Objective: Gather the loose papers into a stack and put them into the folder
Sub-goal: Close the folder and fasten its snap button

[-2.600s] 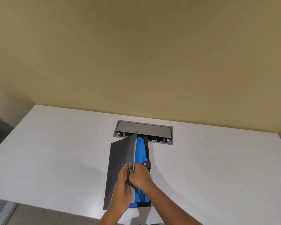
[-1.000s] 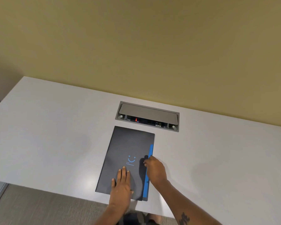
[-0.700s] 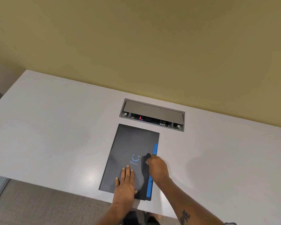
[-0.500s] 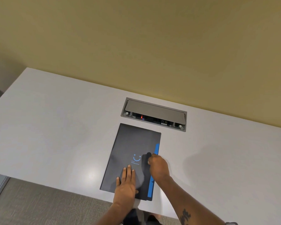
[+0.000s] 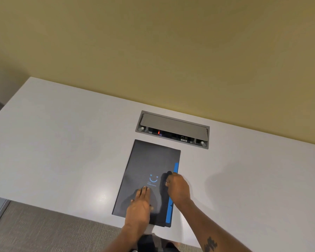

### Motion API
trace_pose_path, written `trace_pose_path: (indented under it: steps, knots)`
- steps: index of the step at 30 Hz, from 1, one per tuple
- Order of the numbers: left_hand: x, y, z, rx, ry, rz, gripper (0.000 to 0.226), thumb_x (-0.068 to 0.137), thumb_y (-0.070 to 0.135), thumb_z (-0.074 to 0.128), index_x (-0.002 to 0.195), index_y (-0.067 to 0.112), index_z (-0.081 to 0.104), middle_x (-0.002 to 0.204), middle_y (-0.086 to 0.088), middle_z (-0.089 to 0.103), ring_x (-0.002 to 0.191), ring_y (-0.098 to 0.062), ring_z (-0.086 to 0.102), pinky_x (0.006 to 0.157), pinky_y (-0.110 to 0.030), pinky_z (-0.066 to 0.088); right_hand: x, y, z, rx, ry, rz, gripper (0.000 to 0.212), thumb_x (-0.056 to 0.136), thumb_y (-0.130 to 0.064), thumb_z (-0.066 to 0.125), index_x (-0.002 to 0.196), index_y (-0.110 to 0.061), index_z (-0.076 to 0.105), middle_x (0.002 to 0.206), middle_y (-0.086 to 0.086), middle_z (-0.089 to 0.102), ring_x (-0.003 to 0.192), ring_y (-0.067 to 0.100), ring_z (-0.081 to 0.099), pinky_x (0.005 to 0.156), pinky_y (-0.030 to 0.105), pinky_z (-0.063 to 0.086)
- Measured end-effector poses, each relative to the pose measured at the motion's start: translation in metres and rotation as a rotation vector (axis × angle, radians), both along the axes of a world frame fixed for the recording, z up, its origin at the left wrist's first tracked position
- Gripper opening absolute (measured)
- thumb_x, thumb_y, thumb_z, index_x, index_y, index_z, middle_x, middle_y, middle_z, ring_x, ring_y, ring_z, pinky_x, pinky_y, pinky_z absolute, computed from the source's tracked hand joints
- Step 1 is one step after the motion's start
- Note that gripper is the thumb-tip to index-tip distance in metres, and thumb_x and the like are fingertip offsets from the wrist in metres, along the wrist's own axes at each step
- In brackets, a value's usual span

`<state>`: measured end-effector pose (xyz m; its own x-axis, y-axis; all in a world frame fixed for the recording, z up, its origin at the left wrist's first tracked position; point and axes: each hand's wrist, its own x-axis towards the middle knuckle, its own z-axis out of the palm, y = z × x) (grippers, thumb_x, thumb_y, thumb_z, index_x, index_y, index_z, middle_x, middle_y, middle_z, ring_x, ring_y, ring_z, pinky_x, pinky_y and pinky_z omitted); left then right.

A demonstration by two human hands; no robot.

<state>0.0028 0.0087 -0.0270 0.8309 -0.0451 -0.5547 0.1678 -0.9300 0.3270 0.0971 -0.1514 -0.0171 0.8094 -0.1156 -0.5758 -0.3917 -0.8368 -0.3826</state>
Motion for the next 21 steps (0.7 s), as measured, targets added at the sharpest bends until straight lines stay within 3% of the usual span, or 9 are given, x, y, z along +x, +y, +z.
trace_pose_path:
  steps: [1, 2, 3, 6, 9, 12, 15, 18, 21]
  knots:
    - [0.004, 0.009, 0.004, -0.044, -0.073, 0.087, 0.075, 0.105, 0.018, 0.056, 0.168, 0.024, 0.015, 0.156, -0.007, 0.054, 0.130, -0.020, 0.063, 0.107, -0.032, 0.054, -0.004, -0.002, 0.001, 0.011, -0.053, -0.027, 0.031, 0.102, -0.022, 0.069, 0.130, -0.009, 0.068, 0.128, 0.009, 0.072, 0.111, 0.025, 0.073, 0.102, 0.028, 0.057]
    - [0.009, 0.019, 0.008, -0.085, -0.132, 0.191, 0.073, 0.104, 0.010, 0.056, 0.166, 0.026, 0.021, 0.139, -0.004, 0.067, 0.110, -0.015, 0.071, 0.094, -0.026, 0.059, -0.008, -0.005, 0.002, 0.047, -0.105, -0.090, 0.035, 0.098, -0.021, 0.076, 0.130, -0.008, 0.069, 0.127, 0.009, 0.070, 0.111, 0.026, 0.073, 0.101, 0.030, 0.059]
    - [0.016, 0.030, 0.010, -0.132, -0.172, 0.305, 0.072, 0.101, 0.001, 0.055, 0.163, 0.027, 0.030, 0.130, -0.003, 0.072, 0.102, -0.015, 0.073, 0.088, -0.025, 0.060, -0.012, -0.008, 0.002, 0.091, -0.141, -0.172, 0.039, 0.094, -0.020, 0.080, 0.129, -0.007, 0.069, 0.127, 0.009, 0.068, 0.112, 0.027, 0.071, 0.100, 0.032, 0.059]
    - [0.035, 0.062, 0.005, -0.177, -0.274, 0.564, 0.051, 0.099, -0.006, 0.055, 0.146, 0.012, 0.057, 0.125, -0.010, 0.073, 0.112, -0.028, 0.072, 0.096, -0.038, 0.059, -0.022, -0.017, 0.003, 0.199, -0.141, -0.415, 0.048, 0.088, -0.019, 0.087, 0.129, -0.006, 0.066, 0.126, 0.008, 0.065, 0.115, 0.028, 0.067, 0.101, 0.037, 0.057]
    - [0.047, 0.084, -0.001, -0.137, -0.219, 0.621, 0.030, 0.099, 0.000, 0.056, 0.128, 0.000, 0.067, 0.117, -0.019, 0.073, 0.110, -0.039, 0.070, 0.096, -0.049, 0.058, -0.027, -0.022, 0.001, 0.253, -0.110, -0.524, 0.027, 0.087, -0.014, 0.086, 0.108, -0.006, 0.070, 0.110, 0.010, 0.072, 0.104, 0.031, 0.070, 0.098, 0.039, 0.057]
    - [0.052, 0.095, -0.007, -0.126, -0.154, 0.642, 0.031, 0.098, -0.002, 0.056, 0.125, 0.000, 0.070, 0.119, -0.021, 0.073, 0.110, -0.041, 0.070, 0.098, -0.045, 0.056, -0.029, -0.022, 0.001, 0.328, -0.096, -0.567, 0.014, 0.088, -0.007, 0.084, 0.088, -0.013, 0.071, 0.094, 0.005, 0.074, 0.095, 0.032, 0.073, 0.090, 0.034, 0.060]
    - [0.055, 0.100, -0.014, -0.170, -0.132, 0.650, 0.032, 0.102, 0.001, 0.054, 0.129, 0.003, 0.072, 0.128, -0.018, 0.073, 0.118, -0.038, 0.068, 0.105, -0.043, 0.051, -0.026, -0.019, 0.000, 0.362, -0.060, -0.602, 0.010, 0.089, -0.001, 0.080, 0.090, -0.011, 0.076, 0.095, 0.010, 0.077, 0.093, 0.033, 0.075, 0.092, 0.043, 0.064]
    - [0.058, 0.104, -0.017, -0.226, -0.153, 0.656, 0.028, 0.103, 0.003, 0.055, 0.121, 0.003, 0.075, 0.121, -0.018, 0.075, 0.111, -0.037, 0.069, 0.100, -0.041, 0.052, -0.024, -0.009, 0.001, 0.381, -0.044, -0.617, 0.023, 0.089, 0.000, 0.077, 0.081, -0.021, 0.073, 0.093, 0.011, 0.078, 0.094, 0.034, 0.076, 0.091, 0.046, 0.065]
    - [0.058, 0.114, -0.017, -0.281, -0.185, 0.766, 0.024, 0.103, 0.008, 0.058, 0.116, 0.001, 0.076, 0.114, -0.016, 0.076, 0.101, -0.035, 0.070, 0.094, -0.041, 0.052, -0.020, 0.009, 0.001, 0.423, -0.033, -0.626, 0.017, 0.090, -0.001, 0.076, 0.089, -0.018, 0.075, 0.094, 0.008, 0.079, 0.093, 0.031, 0.076, 0.091, 0.043, 0.065]
